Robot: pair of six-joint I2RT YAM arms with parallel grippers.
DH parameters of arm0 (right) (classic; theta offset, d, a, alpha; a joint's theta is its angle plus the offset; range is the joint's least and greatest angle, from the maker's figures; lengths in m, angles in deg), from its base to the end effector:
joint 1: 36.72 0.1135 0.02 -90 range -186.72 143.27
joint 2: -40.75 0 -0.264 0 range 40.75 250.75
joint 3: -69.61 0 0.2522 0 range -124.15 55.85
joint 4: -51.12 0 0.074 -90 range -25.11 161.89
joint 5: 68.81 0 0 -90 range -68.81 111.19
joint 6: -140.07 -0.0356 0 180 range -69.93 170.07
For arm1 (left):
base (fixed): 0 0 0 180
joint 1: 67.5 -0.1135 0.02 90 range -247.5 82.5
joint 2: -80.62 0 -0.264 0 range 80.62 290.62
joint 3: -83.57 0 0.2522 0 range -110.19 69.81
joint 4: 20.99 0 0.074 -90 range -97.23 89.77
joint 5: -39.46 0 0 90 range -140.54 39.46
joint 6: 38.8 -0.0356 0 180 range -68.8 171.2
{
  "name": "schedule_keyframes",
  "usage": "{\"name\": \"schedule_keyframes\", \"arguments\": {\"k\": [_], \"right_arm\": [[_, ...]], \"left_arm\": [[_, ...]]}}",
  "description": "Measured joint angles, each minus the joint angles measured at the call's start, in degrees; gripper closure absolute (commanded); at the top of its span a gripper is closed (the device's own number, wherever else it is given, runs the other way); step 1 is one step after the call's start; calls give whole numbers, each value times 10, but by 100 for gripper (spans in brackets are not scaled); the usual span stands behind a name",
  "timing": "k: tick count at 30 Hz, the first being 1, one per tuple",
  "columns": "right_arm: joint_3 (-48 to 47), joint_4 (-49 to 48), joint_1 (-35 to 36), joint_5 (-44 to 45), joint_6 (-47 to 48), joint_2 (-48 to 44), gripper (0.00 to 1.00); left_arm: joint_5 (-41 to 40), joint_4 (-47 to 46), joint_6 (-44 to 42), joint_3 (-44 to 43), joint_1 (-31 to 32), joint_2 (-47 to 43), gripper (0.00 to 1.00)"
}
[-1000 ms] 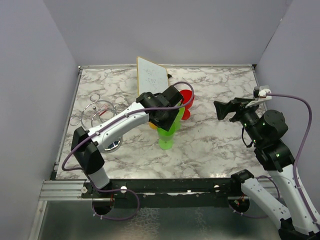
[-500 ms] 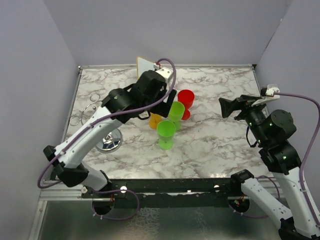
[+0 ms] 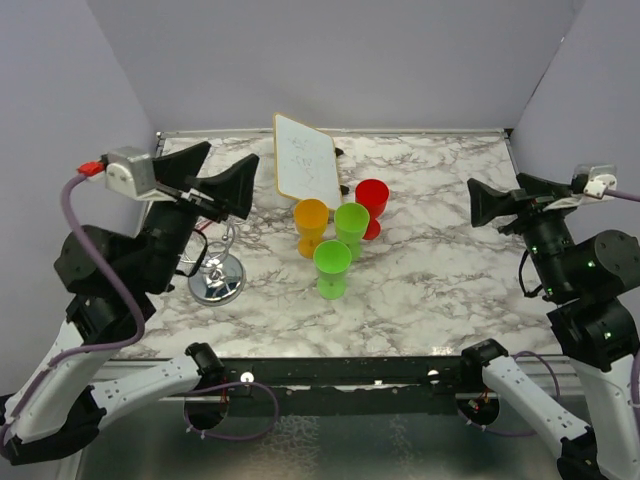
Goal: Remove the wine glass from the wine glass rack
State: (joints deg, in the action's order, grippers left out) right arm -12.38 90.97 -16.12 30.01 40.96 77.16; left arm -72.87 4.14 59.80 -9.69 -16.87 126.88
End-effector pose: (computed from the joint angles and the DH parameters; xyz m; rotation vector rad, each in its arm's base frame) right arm 0.0887 0.0275 0.4612 -0.0225 1.4793 0.3079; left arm 0.0794 -0.0755 0.5285 0.1030 1.2420 -0.6691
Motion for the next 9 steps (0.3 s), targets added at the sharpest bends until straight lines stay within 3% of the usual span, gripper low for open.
{"name": "schedule_keyframes", "arguments": {"k": [4, 9], "right_arm": [[-28, 2, 0, 9, 5, -2, 0], [-39, 2, 0, 14, 5, -3, 0]], "left_arm": [[-10, -61, -7, 31, 0, -39, 8], [-16, -73, -9, 42, 0, -49, 8]]}}
